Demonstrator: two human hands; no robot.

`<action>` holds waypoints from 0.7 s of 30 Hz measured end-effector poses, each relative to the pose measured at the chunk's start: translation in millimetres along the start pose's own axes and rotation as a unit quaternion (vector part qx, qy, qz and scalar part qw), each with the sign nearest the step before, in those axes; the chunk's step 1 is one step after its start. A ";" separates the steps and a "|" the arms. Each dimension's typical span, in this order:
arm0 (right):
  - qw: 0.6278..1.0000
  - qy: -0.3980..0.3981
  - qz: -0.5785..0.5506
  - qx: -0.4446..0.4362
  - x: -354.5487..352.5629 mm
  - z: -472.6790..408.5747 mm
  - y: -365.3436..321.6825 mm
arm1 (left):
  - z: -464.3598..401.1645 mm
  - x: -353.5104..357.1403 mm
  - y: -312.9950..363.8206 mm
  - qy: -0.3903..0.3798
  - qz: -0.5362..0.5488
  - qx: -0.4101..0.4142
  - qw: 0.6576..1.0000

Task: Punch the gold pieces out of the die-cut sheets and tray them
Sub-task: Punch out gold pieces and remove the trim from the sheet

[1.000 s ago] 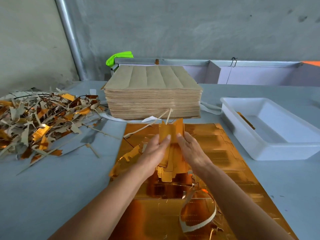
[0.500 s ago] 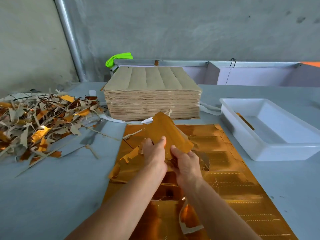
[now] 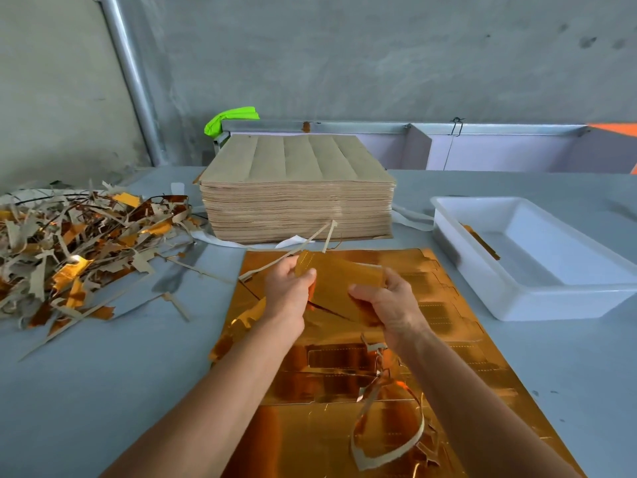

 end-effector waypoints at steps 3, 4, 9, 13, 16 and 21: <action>0.997 -0.002 0.010 -0.076 -1.7 -0.4 -0.6 | -0.2 1.0 -1.2 0.037 0.025 -0.018 0.999; 0.996 0.008 0.014 -0.088 -1.1 -1.0 -0.8 | 1.9 2.7 -0.9 0.035 0.033 -0.012 0.999; 0.991 0.101 -0.059 -0.059 -1.6 -6.4 -3.2 | 5.1 8.2 0.2 0.030 0.028 0.023 0.999; 0.977 0.108 -0.186 -0.005 2.2 -2.4 5.5 | 1.9 9.3 3.3 0.091 0.053 0.034 0.994; 0.972 0.097 -0.214 0.012 9.3 -1.5 9.3 | 3.2 12.7 2.7 0.059 0.059 0.028 0.996; 0.975 0.122 -0.184 0.032 1.6 -8.6 2.4 | 0.7 6.2 6.2 -0.018 -0.032 0.062 0.997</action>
Point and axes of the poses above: each hand's wrist, its own z-axis away from the middle knuckle, its own x-axis out of the palm, y = z × x, the point moved 2 cm from there along -z, towards the middle knuckle, and after that the axes turned 1 degree about -y, right-handed, at the moved point
